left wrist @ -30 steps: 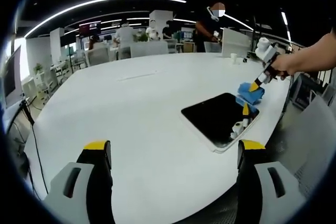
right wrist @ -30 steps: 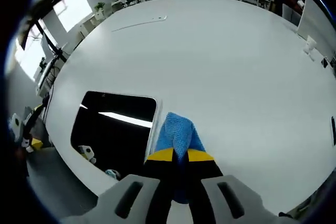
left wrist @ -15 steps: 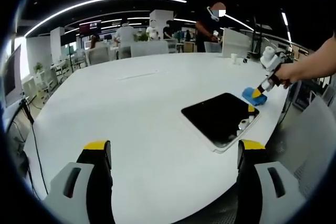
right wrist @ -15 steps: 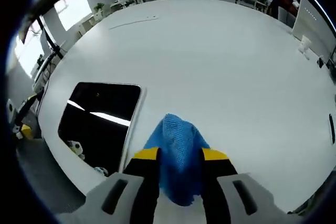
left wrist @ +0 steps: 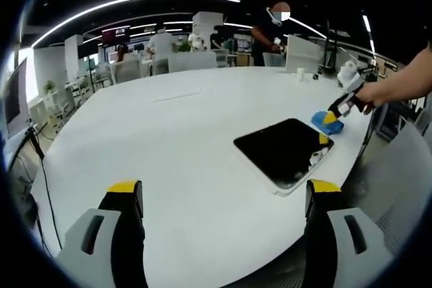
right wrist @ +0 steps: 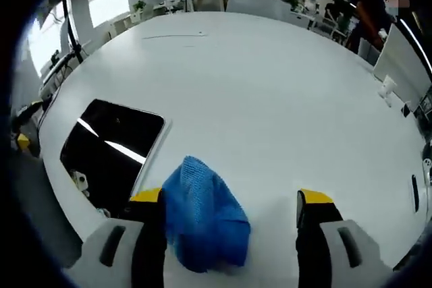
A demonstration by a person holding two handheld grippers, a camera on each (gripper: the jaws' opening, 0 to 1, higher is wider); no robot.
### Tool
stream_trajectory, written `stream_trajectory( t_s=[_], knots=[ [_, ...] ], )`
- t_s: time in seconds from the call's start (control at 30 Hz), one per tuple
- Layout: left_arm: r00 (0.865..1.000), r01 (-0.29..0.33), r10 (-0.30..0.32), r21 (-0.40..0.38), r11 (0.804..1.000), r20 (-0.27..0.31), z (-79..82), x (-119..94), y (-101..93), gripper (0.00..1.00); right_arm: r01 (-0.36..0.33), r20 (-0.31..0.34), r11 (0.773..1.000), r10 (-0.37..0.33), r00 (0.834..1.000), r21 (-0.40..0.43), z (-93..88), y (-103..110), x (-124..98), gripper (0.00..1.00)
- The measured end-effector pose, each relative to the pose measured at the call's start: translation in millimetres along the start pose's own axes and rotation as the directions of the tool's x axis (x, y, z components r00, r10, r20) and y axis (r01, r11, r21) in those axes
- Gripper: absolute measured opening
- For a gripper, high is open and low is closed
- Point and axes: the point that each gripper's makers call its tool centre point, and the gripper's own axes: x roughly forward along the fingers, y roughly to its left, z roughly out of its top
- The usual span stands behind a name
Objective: Wipe the mirror surface with the cleaning cloth until all visible marks leave the cleaned area.
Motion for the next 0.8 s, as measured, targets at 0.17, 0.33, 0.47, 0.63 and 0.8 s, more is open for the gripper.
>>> stream_trajectory(
  t_s=[0.17,0.33,0.47,0.63,0.8],
  knots=[
    [0.999,0.01,-0.009,0.016,1.0,-0.053,-9.2,1,-3.8,0.98,-0.092,0.167,0.996,0.088,0.982,0.014,15.4,11,-35,0.98],
    [1.0,-0.011,0.011,-0.052,0.999,-0.01,0.5,-5,2.4,0.99,-0.099,0.215,0.995,0.095,0.972,0.007,0.5,2,-63,0.98],
    [0.999,0.004,-0.002,-0.052,0.999,0.038,10.3,-13,3.9,0.99,-0.095,0.185,0.995,0.095,0.978,-0.007,-12.7,0,-77,0.98],
    [0.999,-0.015,0.018,-0.083,0.996,0.034,8.1,-29,25.9,0.99,-0.09,0.192,0.996,0.09,0.977,-0.007,-16.6,2,-85,0.98],
    [0.998,-0.038,0.044,-0.108,0.993,0.047,15.7,-32,37.6,0.99,-0.073,0.209,0.997,0.067,0.975,0.021,-22.8,7,-82,0.98]
  ],
)
